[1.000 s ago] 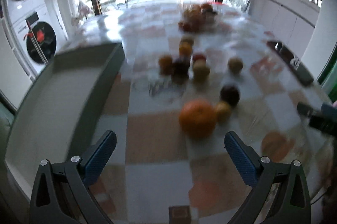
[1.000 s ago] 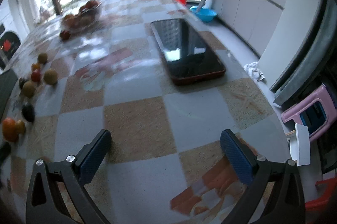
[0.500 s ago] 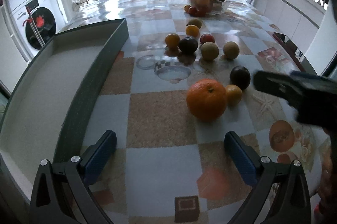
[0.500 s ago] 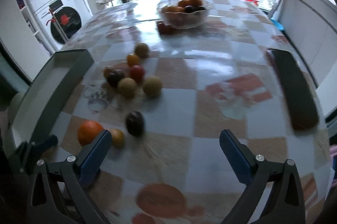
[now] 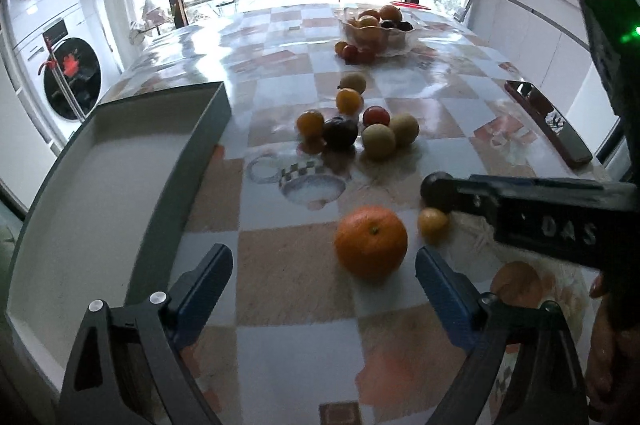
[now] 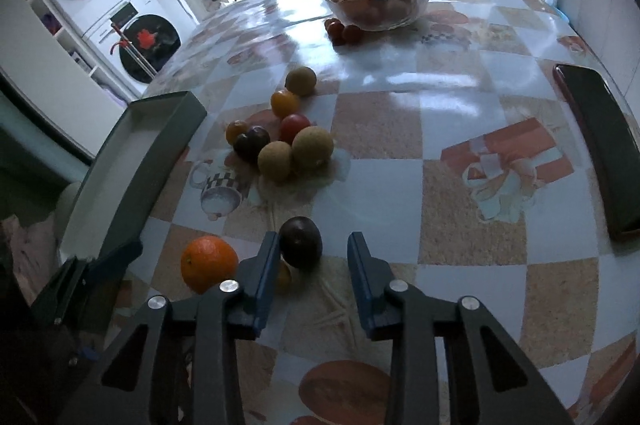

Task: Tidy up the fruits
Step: 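Grasp the dark plum with the right gripper while the left grasps the orange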

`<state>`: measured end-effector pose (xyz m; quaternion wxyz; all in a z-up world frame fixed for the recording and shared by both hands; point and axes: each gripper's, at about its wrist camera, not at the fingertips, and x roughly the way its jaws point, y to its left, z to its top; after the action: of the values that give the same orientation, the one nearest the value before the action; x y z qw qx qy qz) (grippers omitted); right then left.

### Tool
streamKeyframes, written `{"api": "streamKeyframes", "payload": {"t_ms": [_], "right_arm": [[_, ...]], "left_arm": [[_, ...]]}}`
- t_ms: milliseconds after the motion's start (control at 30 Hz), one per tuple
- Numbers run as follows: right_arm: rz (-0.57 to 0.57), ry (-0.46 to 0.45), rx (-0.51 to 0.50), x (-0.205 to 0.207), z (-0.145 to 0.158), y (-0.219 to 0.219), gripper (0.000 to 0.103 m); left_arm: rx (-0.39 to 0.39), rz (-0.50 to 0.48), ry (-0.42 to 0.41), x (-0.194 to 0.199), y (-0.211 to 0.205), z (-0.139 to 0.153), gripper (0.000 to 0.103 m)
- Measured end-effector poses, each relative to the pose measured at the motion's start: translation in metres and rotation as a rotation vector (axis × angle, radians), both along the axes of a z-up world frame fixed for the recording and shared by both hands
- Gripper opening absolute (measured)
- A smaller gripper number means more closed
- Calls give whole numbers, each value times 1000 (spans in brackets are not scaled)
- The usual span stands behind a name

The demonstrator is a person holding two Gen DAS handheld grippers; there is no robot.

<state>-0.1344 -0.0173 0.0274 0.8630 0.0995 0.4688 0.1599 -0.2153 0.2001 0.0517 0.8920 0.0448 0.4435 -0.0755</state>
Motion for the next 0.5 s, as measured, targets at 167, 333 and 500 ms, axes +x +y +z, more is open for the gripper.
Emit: {"api": "streamKeyframes", "payload": {"t_ms": [167,333,500], "right_arm": [[17,-7,-27,5,-1,7,54],[58,0,24,3,1,8,25],[30,1,69,-9,1,-10,24]], "left_arm": [[24,-7,15,16,-11,-13,87],[-11,-9,38,23,-10,-18,72],[-34,-31,37,26,-16,-18,40]]}}
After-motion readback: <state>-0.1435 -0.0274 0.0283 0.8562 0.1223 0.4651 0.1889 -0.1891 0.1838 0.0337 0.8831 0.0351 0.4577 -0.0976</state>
